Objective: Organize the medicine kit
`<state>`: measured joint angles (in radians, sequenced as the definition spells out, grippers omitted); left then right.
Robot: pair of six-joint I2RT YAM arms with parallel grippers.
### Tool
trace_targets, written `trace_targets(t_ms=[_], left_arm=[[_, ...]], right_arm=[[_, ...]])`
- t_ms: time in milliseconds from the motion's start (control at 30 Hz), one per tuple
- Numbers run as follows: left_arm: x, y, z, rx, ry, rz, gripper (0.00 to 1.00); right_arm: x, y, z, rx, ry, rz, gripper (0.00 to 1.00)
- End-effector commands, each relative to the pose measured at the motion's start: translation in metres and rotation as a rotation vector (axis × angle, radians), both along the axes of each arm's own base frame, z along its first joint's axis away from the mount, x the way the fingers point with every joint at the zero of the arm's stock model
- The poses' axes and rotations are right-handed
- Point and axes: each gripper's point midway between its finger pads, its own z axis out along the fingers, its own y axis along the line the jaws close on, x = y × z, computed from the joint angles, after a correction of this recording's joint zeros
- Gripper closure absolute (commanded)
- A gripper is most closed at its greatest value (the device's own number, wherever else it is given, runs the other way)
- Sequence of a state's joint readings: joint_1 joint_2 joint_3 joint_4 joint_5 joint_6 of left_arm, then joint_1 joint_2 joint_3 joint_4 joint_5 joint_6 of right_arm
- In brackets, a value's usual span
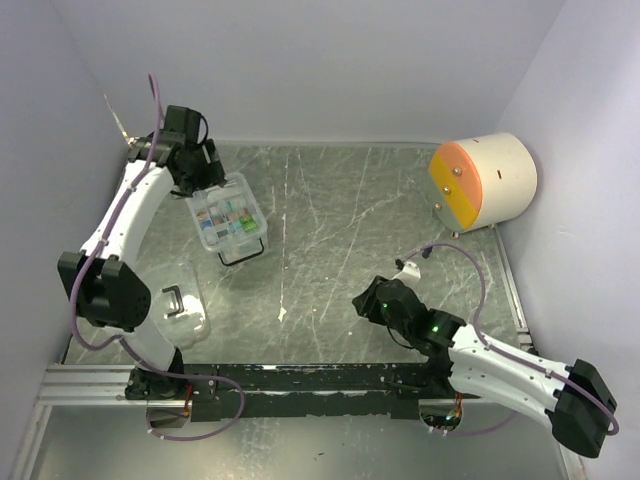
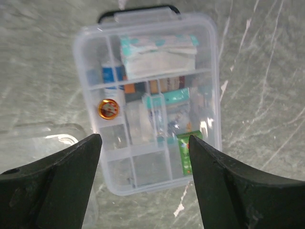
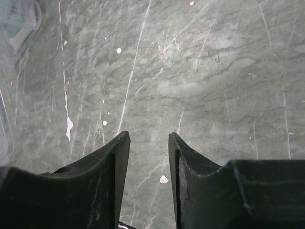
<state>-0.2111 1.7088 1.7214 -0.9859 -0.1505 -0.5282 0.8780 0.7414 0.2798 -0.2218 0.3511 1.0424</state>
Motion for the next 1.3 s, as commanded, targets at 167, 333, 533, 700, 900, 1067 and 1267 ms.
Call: trace_targets(t_ms=[167,333,533,700,900,1067,1267], left_arm=[[0.051,0.069,0.011,-0.017,-0.191,0.073,0.18],[0.089,0.075,-0.009,-0.116,-0.206,0.037,0.21],[0.111,0.057,-0.035,-0.306,-0.204,-0.153,0.2],[0.103,0.042,-0.036,-0.413,-0.212,-0.234,0.21],[0.075,0.042,-0.057,-0.45,-0.125,-0.199,0.27],[0.054,0.039,-0.07,-0.476,-0.086,-0.168,0.29],[0.023,0.03,-0.083,-0.531,-0.028,-0.131,0.33]], right_arm=[[0.011,0.022,0.02,-0.006,-0.052,0.09,0.59],[0.011,0.035,0.019,0.0,-0.024,0.131,0.59],[0.006,0.079,0.047,0.099,-0.133,0.378,0.58],[0.008,0.11,0.059,0.129,-0.182,0.517,0.56],[0.02,0.148,0.079,0.177,-0.218,0.607,0.56],[0.043,0.172,0.077,0.137,-0.217,0.609,0.56],[0.062,0.184,0.062,0.091,-0.178,0.558,0.57]])
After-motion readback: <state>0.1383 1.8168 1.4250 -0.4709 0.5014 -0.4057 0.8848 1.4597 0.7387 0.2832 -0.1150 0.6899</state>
